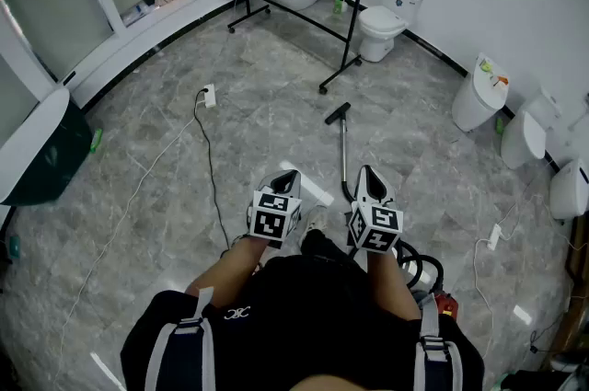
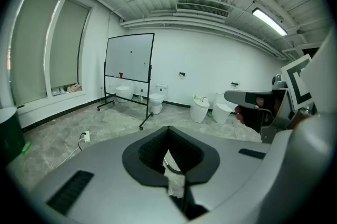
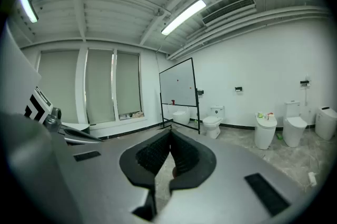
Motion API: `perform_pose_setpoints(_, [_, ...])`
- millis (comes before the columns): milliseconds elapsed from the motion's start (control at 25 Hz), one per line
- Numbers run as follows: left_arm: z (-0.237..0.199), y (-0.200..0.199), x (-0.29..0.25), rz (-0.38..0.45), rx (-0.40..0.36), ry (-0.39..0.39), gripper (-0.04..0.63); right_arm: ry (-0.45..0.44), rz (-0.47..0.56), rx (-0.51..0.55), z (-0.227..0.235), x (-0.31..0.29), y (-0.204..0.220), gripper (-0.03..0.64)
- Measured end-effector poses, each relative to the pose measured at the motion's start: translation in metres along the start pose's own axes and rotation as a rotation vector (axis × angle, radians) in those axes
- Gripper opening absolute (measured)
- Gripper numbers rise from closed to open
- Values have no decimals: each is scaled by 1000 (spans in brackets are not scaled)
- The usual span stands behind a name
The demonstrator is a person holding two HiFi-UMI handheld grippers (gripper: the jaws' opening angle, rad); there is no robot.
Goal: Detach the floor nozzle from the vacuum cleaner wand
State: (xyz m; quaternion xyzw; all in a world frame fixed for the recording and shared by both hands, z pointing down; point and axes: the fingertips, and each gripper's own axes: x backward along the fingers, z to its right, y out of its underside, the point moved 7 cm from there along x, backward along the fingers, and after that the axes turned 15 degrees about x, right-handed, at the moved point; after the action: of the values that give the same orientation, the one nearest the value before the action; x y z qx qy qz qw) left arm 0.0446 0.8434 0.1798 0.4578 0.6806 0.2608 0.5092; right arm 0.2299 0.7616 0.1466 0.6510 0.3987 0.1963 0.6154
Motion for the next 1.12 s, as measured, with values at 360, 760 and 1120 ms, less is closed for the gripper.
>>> perform_pose_setpoints(360, [-23,-31,-54,14,-5,-41,6,5,28,-23,26,-77,-9,12])
perform_pose_setpoints(760, [-35,-105,-173,3,3,-33,6,-10,23,-6,88,-208,-40,12])
perform_pose_setpoints(1120, [-27,-184,-295,-14,-66,-36,6,9,37,-61,175,-316,-54,12])
